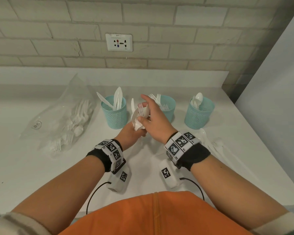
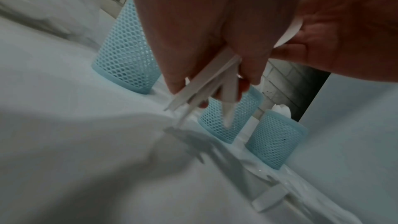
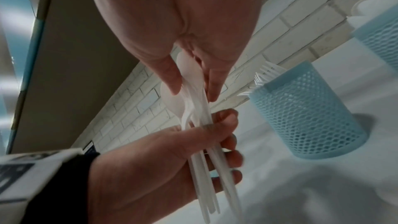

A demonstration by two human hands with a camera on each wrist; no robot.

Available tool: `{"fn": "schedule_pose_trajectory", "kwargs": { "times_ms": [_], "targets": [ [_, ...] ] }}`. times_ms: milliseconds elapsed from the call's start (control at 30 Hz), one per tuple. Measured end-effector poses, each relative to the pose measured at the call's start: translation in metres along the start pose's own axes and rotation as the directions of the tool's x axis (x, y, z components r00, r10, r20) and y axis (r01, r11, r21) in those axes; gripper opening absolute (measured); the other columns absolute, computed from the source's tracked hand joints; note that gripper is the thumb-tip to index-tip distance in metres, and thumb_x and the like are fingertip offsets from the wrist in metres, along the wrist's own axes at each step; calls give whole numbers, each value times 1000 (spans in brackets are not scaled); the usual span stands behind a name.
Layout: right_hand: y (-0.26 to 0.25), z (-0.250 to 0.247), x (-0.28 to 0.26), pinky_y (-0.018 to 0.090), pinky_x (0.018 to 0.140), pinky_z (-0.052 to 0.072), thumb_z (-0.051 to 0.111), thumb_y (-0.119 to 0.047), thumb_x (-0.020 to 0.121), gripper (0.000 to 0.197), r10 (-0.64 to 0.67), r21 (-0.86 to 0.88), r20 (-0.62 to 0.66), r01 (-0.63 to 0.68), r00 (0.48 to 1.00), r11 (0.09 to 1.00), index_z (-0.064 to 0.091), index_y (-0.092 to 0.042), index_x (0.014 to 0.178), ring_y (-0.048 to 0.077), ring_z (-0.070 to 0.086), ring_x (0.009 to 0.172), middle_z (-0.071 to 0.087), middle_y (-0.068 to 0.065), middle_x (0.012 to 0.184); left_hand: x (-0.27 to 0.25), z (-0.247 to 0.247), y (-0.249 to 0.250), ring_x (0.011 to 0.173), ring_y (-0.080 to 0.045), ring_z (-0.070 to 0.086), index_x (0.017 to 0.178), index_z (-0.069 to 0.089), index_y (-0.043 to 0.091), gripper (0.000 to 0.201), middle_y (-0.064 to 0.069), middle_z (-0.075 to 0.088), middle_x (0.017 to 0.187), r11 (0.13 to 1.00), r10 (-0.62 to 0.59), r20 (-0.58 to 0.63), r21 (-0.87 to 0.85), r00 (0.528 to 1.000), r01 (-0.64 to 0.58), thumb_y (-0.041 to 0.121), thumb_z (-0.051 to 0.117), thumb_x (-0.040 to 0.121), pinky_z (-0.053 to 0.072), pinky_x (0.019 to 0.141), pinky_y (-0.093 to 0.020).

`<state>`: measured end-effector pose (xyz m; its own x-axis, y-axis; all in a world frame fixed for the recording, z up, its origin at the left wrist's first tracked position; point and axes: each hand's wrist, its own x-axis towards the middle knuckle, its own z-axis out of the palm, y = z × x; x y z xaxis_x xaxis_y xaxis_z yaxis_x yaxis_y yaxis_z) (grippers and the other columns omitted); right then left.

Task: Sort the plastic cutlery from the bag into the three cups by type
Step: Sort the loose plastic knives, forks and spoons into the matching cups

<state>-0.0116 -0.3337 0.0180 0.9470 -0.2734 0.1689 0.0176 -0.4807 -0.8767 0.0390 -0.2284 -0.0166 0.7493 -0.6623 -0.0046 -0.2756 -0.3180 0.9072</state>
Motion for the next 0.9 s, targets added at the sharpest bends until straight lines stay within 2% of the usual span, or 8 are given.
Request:
{"fn": "schedule_pose_trajectory", "kwargs": {
  "times_ms": [167, 267, 400, 533, 600, 667, 800, 900],
  "targets": [
    [5, 3, 1, 38, 111, 36, 65, -29, 87, 71, 60, -43, 91, -57, 994, 997, 27, -21, 146, 15, 39, 133, 36, 0, 147, 4, -2, -3, 65, 2, 50, 95, 52, 13, 11, 10, 54, 74, 997, -25, 105, 76, 994, 17, 2, 49, 94, 47, 60, -11],
    [-3, -4, 9, 38, 104, 43, 53, -46, 91, 55, 95, -60, 14, -94, 995, 994, 41, -25, 140, 17, 52, 119, 52, -4, 127, 7, -6, -10, 72, 0, 58, 95, 59, 12, 11, 7, 62, 81, 997, -54, 156, 68, 986, 44, 16, 48, 97, 44, 67, -17],
    [-11, -7, 23, 29, 92, 45, 54, -32, 93, 26, 24, -186, -2, -24, 1000, 982, 67, -18, 110, 11, 56, 97, 62, -2, 104, 10, -13, -15, 62, 19, 55, 90, 59, 18, 14, 7, 63, 83, 998, -49, 195, 54, 980, 39, 19, 47, 98, 39, 62, -1],
    [-18, -12, 36, 21, 75, 40, 60, -24, 89, 12, -25, -185, 3, 25, 1000, 982, 72, -22, 93, 5, 53, 80, 62, -6, 88, 11, -19, -10, 60, 9, 58, 92, 56, 13, 11, 0, 60, 77, 999, 11, 199, -37, 980, -4, 14, 47, 98, 43, 62, -5],
    [-23, -16, 43, 20, 76, 38, 61, -25, 89, 15, -32, -182, -23, 28, 999, 983, 73, -23, 99, 3, 53, 77, 62, -11, 83, 10, -23, -5, 58, 3, 56, 97, 53, 7, 10, -1, 56, 74, 997, 32, 151, -71, 988, -22, 13, 46, 98, 43, 56, -7],
    [-27, -19, 49, 21, 81, 40, 63, -30, 88, 19, -37, -230, -21, 31, 999, 973, 72, -22, 103, 6, 56, 86, 62, -10, 91, 9, -27, -2, 59, -4, 54, 99, 52, 5, 9, 1, 52, 74, 995, 50, 97, -93, 994, -41, 11, 45, 98, 42, 51, -8],
    [-34, -22, 65, 26, 79, 39, 63, -38, 86, 23, -52, -413, 54, 70, 997, 908, 71, -16, 83, 13, 53, 88, 55, -2, 96, 7, -35, -10, 57, -11, 52, 100, 54, 12, 8, 1, 53, 74, 996, 36, 37, -83, 999, -33, 18, 49, 97, 42, 51, -10],
    [-51, -27, 73, 26, 74, 34, 58, -37, 90, 29, -115, -400, 44, 123, 992, 908, 66, -11, 78, 14, 50, 81, 55, 1, 90, 6, -44, -16, 55, -15, 52, 98, 55, 19, 6, -1, 54, 73, 992, 15, 12, -126, 1000, -13, 21, 50, 97, 47, 55, -16]
  ]
}}
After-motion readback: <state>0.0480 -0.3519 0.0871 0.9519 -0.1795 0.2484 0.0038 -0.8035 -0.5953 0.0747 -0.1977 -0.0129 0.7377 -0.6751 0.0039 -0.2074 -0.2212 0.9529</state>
